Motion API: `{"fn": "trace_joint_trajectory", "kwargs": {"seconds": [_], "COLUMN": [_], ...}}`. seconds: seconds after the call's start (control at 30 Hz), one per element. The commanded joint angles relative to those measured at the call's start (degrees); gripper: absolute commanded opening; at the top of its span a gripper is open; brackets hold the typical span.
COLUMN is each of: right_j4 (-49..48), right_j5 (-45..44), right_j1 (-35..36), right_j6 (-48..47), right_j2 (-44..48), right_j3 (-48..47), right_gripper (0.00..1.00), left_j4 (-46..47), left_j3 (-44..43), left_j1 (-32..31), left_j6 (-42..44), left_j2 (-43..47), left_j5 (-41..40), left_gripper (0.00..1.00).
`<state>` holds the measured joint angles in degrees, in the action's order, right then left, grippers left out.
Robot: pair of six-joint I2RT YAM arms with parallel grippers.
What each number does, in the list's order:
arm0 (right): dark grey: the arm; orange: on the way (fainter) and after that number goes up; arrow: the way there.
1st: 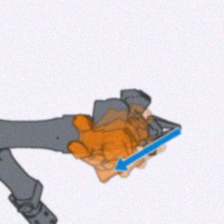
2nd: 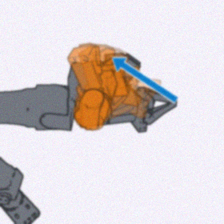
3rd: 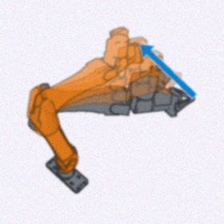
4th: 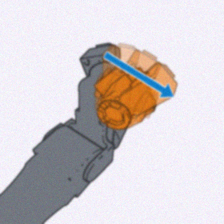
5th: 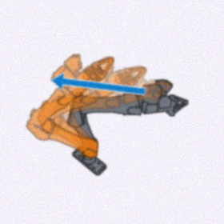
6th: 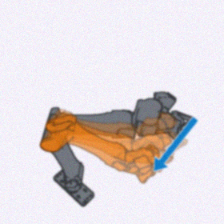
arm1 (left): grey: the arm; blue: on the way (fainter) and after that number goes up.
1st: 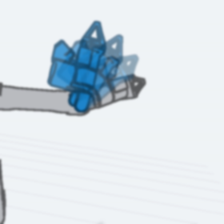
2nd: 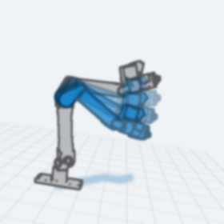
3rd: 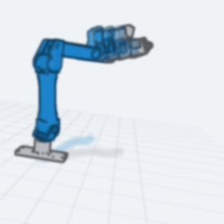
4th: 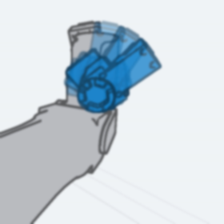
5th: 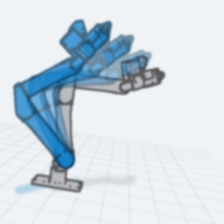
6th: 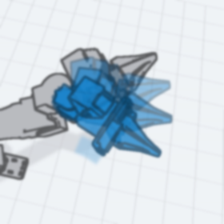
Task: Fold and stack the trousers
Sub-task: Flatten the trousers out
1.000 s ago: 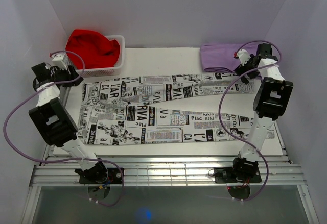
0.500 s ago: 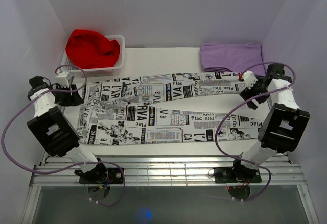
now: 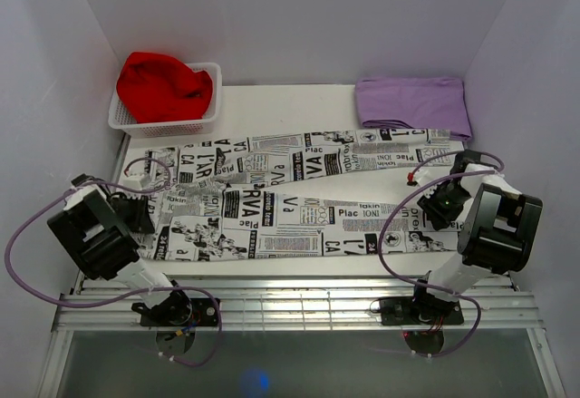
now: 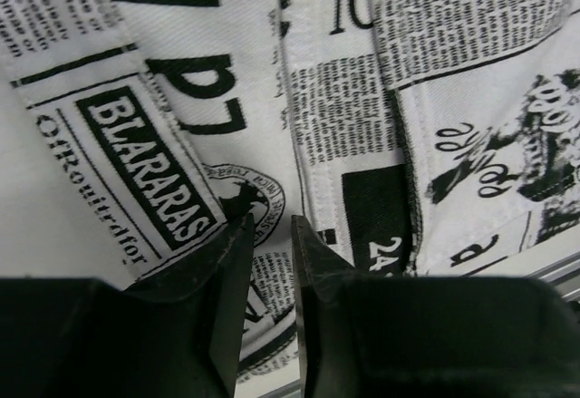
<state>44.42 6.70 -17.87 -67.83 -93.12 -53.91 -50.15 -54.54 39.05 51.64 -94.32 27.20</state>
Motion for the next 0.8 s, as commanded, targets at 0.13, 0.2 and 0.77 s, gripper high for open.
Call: {"fn": "trace_joint_trajectory", "kwargs": {"seconds": [0.13,0.2,0.77], "right_j4": [4.5,7.9,-6.7], "right_j5": [-1.3,2.1,14.2], "right_j1": [-0.1,-0.1,9.4], "right_j6": [-8.0,-8.2,14.2], "right_j2": [3.8,4.3,-19.3], "right_j3": [3.9,0.1,-32.6], "right_gripper": [0.43,0.51,0.42], "left_j4": [1.7,-1.6,0.1], "left_j3": [-6.1,-10.0,-26.5], "left_j1": [10.6,11.2,-5.4], "left_j6": [7.2,8.8,-11.4], "left_j2": [-6.7,-6.8,-4.9], "left_j5": [-11.4,-7.9,14.9], "left_gripper": [0.33,0.39,0.63]}}
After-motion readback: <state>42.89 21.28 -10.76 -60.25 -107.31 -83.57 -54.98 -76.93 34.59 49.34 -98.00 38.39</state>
